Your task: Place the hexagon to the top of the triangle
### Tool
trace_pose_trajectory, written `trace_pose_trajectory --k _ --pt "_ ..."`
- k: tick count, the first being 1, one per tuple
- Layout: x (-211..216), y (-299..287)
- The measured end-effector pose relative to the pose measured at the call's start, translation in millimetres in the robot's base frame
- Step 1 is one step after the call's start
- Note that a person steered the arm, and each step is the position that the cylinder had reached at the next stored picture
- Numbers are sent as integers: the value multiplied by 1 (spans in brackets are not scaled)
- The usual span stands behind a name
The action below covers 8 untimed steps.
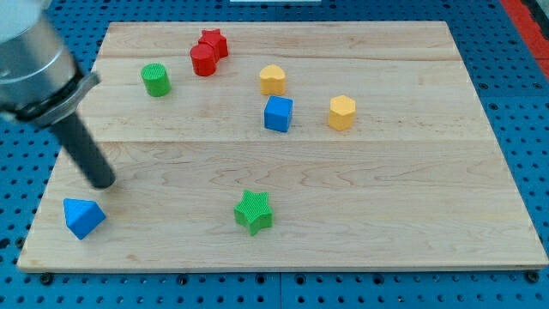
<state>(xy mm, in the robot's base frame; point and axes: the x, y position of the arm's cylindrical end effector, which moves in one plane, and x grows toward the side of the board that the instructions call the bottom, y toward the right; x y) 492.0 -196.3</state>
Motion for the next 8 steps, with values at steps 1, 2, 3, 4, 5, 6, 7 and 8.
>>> trace_pose_trajectory --k 1,2,3,4,5,6,7,8 --pt "-23 124" --pt "-31 242" --pt "-48 329" --pt "-54 334" --pt "-64 324" --pt "-71 294" --pt "-90 281" --pt "-107 360"
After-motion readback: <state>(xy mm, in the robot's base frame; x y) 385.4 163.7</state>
